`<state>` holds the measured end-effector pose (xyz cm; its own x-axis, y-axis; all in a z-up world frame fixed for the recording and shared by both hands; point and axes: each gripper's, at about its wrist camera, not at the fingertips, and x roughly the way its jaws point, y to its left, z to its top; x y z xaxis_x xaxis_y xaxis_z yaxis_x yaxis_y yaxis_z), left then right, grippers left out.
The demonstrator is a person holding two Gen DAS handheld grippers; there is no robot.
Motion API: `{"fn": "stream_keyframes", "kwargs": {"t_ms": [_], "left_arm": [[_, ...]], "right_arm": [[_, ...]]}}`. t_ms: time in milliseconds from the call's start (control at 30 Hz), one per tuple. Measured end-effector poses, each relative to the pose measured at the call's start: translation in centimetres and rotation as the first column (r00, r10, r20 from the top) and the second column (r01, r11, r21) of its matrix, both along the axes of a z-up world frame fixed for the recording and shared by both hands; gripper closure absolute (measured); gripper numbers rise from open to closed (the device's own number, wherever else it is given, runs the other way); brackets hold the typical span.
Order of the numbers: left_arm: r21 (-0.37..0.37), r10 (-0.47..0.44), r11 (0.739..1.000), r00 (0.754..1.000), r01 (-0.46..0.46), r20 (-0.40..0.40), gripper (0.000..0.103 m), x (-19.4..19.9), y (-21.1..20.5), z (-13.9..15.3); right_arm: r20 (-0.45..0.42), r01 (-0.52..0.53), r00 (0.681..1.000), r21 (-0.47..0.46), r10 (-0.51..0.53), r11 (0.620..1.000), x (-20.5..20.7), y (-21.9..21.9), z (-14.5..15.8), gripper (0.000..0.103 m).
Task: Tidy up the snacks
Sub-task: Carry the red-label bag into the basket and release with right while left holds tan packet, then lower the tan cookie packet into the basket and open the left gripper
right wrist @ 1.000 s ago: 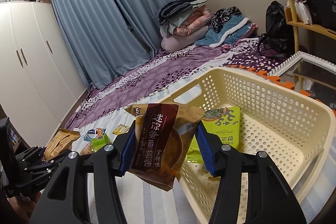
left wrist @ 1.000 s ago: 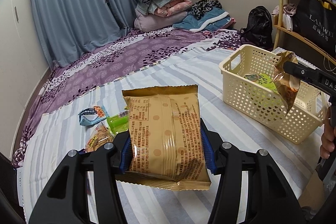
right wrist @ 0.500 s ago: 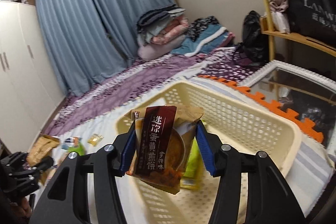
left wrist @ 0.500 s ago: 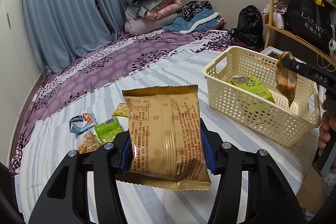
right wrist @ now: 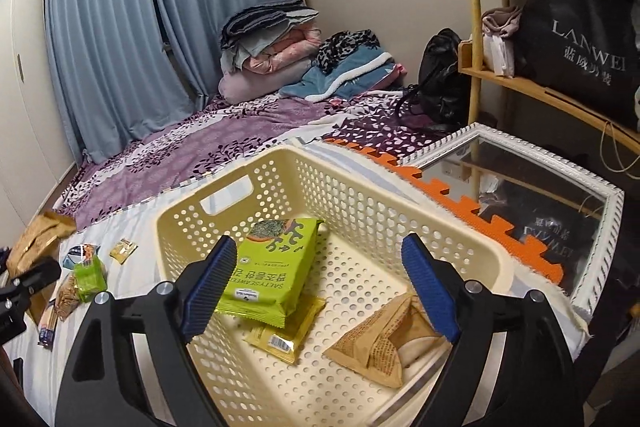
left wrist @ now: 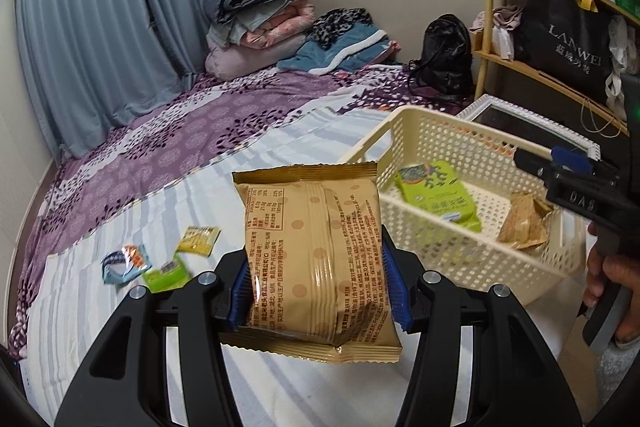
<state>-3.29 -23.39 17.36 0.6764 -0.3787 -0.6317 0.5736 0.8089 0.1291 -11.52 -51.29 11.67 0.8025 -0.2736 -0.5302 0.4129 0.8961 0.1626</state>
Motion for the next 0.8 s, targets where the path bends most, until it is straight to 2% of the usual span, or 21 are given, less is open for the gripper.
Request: {"fn": "stream_keyframes", "kwargs": {"t_ms": [200, 533, 567, 633, 667, 800], "left_arm": [[-0.039, -0.073, 0.997, 0.997, 0.072, -0.018, 0.047, 1.3, -3.8, 0.6], [-0.08, -0.162, 0.985, 0.983, 0.155, -0.085, 0.046, 3.1, -9.2, -0.5], [-0.085, -0.169, 0.983, 0.981, 0.161, -0.092, 0.045, 3.2, -9.6, -0.6], [-0.101, -0.176, 0.981, 0.98, 0.166, -0.098, 0.019, 3.3, -10.1, -0.7], [-0.108, -0.173, 0.981, 0.981, 0.163, -0.087, 0.016, 3.3, -10.1, -0.6], [-0.11, -0.171, 0.981, 0.982, 0.162, -0.079, 0.015, 3.2, -10.1, -0.5]], "right_arm": [[-0.005, 0.019, 1.0, -0.041, -0.02, 0.999, -0.5, -0.3, 0.1, 0.019], [-0.006, 0.064, 0.998, -0.063, -0.064, 0.996, -1.5, -1.6, 0.2, 0.019], [-0.006, 0.067, 0.998, -0.064, -0.067, 0.996, -1.5, -1.7, 0.2, 0.019], [-0.006, 0.071, 0.997, -0.06, -0.071, 0.996, -1.5, -1.9, 0.1, 0.019], [-0.007, 0.073, 0.997, -0.06, -0.074, 0.995, -1.5, -2.0, 0.1, 0.019], [-0.005, 0.081, 0.997, -0.057, -0.081, 0.995, -1.5, -2.2, 0.1, 0.018]]}}
